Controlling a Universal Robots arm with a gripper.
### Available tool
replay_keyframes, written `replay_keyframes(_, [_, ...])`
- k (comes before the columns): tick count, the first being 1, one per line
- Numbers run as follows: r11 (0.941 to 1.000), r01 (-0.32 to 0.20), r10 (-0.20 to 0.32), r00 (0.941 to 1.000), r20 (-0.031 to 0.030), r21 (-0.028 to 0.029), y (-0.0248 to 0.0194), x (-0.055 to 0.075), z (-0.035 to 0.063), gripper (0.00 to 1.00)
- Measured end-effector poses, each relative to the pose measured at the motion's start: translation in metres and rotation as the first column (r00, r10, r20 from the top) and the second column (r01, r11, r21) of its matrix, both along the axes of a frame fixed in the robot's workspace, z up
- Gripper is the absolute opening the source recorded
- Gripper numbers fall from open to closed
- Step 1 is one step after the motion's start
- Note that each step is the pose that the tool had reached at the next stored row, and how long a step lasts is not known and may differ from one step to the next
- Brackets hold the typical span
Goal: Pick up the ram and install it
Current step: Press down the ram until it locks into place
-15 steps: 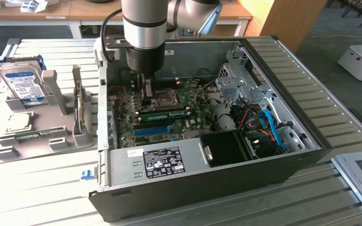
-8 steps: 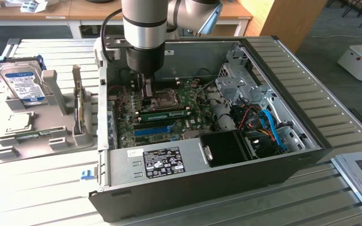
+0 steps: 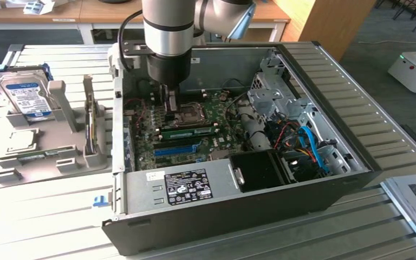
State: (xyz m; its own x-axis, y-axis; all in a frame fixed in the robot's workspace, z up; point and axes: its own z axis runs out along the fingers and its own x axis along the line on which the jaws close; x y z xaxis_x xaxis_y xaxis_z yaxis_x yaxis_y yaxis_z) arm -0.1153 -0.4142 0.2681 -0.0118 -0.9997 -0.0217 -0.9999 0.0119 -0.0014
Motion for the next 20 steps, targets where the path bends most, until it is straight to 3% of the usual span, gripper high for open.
replay_keyframes(20, [1.0000, 0.000, 0.000, 1.0000, 0.0001, 0.0001, 0.0000, 0.016, 0.0000, 0.10])
